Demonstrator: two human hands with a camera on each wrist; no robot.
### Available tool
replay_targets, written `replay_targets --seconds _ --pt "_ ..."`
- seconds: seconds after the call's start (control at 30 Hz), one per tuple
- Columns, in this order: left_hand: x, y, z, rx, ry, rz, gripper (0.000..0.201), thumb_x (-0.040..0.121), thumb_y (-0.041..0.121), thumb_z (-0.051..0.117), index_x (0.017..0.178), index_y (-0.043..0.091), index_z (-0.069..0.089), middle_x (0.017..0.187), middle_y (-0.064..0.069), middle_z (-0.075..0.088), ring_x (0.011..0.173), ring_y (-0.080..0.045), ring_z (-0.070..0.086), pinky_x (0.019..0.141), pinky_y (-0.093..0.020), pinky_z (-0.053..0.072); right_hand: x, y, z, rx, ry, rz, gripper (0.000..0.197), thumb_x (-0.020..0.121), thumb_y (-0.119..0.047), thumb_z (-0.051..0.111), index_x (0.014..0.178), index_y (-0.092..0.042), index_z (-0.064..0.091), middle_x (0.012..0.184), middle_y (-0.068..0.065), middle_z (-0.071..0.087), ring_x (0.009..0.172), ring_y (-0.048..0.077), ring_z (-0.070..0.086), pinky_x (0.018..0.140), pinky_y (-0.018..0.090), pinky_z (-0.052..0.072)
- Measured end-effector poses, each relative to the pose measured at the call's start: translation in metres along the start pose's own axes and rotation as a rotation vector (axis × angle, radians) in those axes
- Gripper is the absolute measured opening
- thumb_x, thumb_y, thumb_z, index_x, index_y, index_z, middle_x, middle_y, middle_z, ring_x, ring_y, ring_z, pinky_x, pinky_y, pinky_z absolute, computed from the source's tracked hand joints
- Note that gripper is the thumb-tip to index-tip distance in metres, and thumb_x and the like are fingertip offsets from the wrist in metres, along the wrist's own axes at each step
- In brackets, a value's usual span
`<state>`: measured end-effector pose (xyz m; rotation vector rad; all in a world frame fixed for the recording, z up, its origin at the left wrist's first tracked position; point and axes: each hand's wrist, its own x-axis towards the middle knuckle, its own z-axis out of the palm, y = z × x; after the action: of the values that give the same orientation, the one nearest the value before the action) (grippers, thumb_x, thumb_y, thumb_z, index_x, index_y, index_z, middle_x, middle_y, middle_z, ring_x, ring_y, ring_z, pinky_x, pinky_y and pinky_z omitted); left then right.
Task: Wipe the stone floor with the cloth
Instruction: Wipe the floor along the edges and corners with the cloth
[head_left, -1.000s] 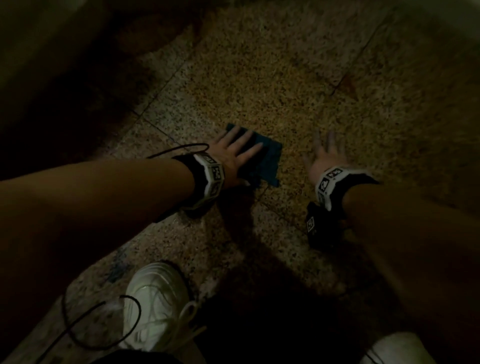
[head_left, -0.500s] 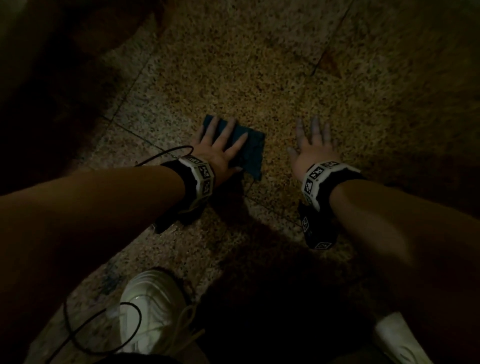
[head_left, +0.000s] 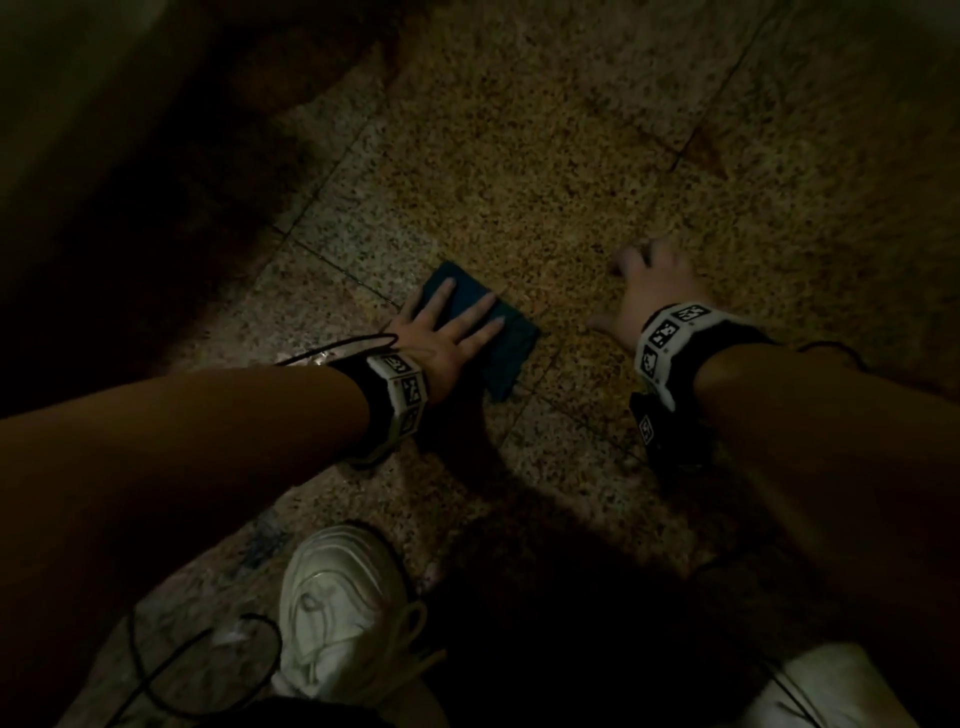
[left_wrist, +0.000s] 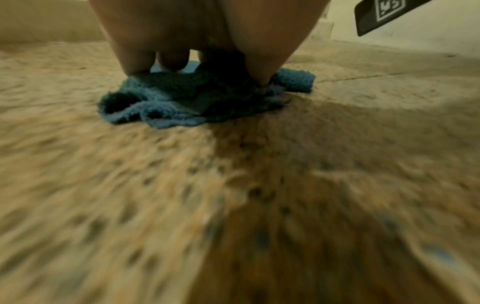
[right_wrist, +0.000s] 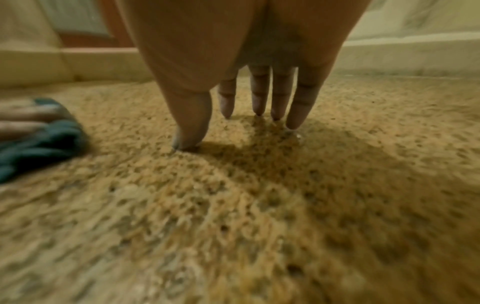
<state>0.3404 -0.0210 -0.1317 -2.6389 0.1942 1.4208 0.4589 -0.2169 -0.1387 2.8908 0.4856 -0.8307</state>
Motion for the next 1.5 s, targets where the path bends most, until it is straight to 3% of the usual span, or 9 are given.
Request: replay_targets --seconds 0.23,0.4,0.8,0.93,1.1,1.37,1.5 --pt "0.003 -0.005 0.004 -0.008 0.018 -0.006 0.085 0.1 0.028 0.042 0.14 0.039 -0.031 0.147 0.013 -0.039 0.14 -0.029 -0.029 0.115 -0.046 -0.007 -0.01 -0.005 0.003 -0.003 -0.061 0.042 0.086 0.083 -0.059 0.06 0.148 -0.02 0.02 0.153 0.011 0.015 0.14 0.034 0.015 0.108 0.046 0.031" --pt "0.011 -0.013 0.002 -0.027 0.04 0.0 0.081 0.101 0.03 0.039 0.139 0.04 -0.032 0.147 0.014 -0.039 0.14 -0.028 -0.029 0.117 -0.045 -0.004 -0.011 -0.007 0.002 -0.036 -0.082 0.035 0.089 0.079 -0.061 0.063 0.147 -0.019 0.023 0.151 0.012 0.018 0.137 0.034 0.019 0.108 0.044 0.03" --pt "0.063 -0.026 -0.077 -0.27 0.218 -0.124 0.064 0.104 0.027 0.03 0.147 0.039 -0.016 0.154 0.013 -0.027 0.143 -0.029 -0.021 0.118 -0.051 0.004 0.004 -0.009 0.005 -0.015 -0.141 0.084 0.094 0.074 -0.058 0.071 0.145 -0.02 0.022 0.15 0.011 0.015 0.138 0.034 0.017 0.109 0.044 0.029" --pt "0.063 -0.03 -0.072 -0.268 0.259 -0.082 0.062 0.105 0.029 0.029 0.149 0.036 -0.014 0.154 0.012 -0.026 0.143 -0.031 -0.02 0.118 -0.05 -0.002 0.006 -0.007 0.006 -0.01 -0.116 0.084 0.102 0.071 -0.059 0.072 0.147 -0.02 0.017 0.149 0.01 0.017 0.137 0.033 0.019 0.11 0.043 0.028" --pt "0.049 -0.031 -0.058 -0.245 0.237 -0.067 0.058 0.103 0.041 0.021 0.149 0.035 -0.015 0.155 0.012 -0.025 0.143 -0.03 -0.019 0.118 -0.048 -0.002 0.005 -0.008 0.004 -0.019 -0.117 0.08 0.095 0.071 -0.056 0.074 0.143 -0.019 0.024 0.147 0.01 0.02 0.136 0.033 0.021 0.108 0.045 0.032" --pt "0.023 -0.038 -0.01 -0.154 0.146 -0.101 0.066 0.103 0.038 0.029 0.144 0.04 -0.023 0.152 0.014 -0.03 0.143 -0.028 -0.021 0.118 -0.047 -0.001 0.015 -0.017 -0.005 -0.221 -0.181 0.091 0.106 0.068 -0.067 0.07 0.145 -0.014 0.02 0.148 0.017 0.015 0.137 0.037 0.019 0.107 0.047 0.031" --pt "0.022 -0.041 -0.009 -0.132 0.135 -0.102 0.066 0.103 0.037 0.028 0.144 0.041 -0.023 0.151 0.015 -0.031 0.143 -0.027 -0.022 0.118 -0.046 -0.001 0.022 -0.017 -0.009 -0.245 -0.22 0.072 0.104 0.065 -0.069 0.071 0.141 -0.014 0.025 0.143 0.017 0.022 0.134 0.036 0.026 0.106 0.046 0.033"
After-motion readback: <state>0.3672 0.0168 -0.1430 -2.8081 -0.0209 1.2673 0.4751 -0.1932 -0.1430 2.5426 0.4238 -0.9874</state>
